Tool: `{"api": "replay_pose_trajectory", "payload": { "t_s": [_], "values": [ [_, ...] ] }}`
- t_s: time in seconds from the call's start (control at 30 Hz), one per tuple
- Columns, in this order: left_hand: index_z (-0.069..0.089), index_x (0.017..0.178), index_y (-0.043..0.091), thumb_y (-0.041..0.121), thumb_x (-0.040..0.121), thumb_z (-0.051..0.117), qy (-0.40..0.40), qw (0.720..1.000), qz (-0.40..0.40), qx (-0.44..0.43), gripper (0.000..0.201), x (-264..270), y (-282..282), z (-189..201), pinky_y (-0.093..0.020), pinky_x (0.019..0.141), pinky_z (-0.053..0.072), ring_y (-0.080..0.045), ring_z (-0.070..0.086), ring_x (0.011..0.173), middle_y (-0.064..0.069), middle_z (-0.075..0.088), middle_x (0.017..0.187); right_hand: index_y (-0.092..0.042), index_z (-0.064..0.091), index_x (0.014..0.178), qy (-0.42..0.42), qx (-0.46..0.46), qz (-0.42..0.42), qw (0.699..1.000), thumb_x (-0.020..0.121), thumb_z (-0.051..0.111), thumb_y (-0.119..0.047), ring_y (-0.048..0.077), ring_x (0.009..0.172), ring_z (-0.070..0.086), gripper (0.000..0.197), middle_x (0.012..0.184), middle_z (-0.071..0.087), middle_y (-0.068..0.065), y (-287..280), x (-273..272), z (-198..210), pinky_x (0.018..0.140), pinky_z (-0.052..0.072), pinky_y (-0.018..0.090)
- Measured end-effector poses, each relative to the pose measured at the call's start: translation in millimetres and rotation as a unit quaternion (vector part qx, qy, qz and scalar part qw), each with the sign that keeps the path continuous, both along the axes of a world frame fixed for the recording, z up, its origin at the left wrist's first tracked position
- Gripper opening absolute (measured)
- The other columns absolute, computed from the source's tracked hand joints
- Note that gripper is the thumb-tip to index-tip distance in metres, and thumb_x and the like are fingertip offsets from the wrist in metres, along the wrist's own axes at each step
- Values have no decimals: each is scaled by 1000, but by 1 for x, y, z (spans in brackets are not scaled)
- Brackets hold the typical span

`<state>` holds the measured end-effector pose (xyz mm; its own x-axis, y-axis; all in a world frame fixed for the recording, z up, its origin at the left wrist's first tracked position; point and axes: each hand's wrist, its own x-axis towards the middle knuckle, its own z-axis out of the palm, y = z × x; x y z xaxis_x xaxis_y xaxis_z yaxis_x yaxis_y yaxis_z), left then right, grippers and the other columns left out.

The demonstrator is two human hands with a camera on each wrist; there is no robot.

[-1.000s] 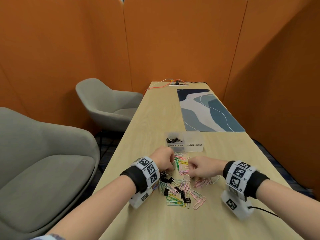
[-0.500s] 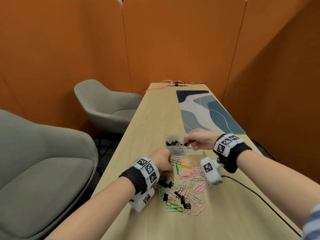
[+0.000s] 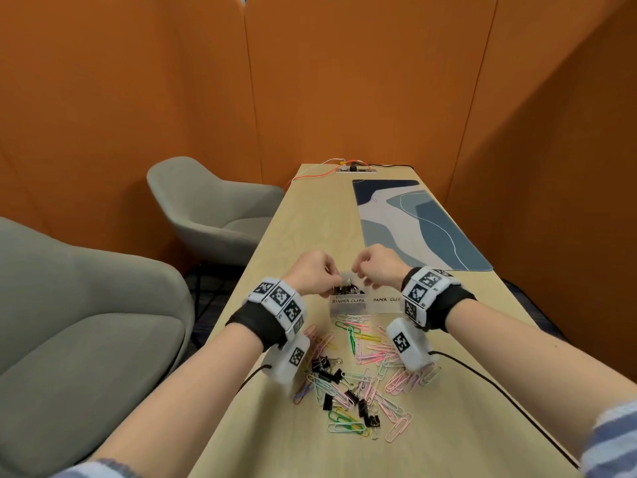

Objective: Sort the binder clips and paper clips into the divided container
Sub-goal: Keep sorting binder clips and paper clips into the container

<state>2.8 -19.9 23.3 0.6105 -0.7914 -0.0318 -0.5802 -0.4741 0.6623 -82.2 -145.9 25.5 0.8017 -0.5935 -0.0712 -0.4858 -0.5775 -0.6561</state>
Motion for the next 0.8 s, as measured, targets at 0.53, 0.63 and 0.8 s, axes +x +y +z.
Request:
{"api": "replay_pose_trajectory", "payload": {
  "t_s": [0.53, 0.63, 0.8],
  "values": [
    [70, 92, 12, 13, 82, 62, -142, 986, -80, 41, 13, -17, 15, -8, -25, 72, 44, -17, 60, 82, -3, 70, 91, -17, 63, 98, 46, -158, 214, 963, 83, 48, -8, 16, 87, 59, 23, 92, 62, -2, 44, -65, -14, 75, 46, 28],
    [65, 102, 15, 17, 79, 70, -84, 954, -201, 205, 23, -30, 41, -16, -27, 75, 48, -13, 57, 83, 2, 62, 94, -18, 65, 97, 127, -95, 314, 936, 83, 57, -13, 11, 81, 57, 17, 87, 61, -7, 68, -84, -19, 74, 46, 25],
    [63, 109, 11, 10, 72, 75, -130, 937, -209, 249, 39, -39, 53, -36, -28, 75, 44, -25, 60, 94, -10, 67, 106, -11, 61, 101, 118, -193, 305, 925, 81, 58, -21, 25, 93, 56, 23, 103, 61, 7, 88, -82, -43, 79, 47, 35]
  ]
}}
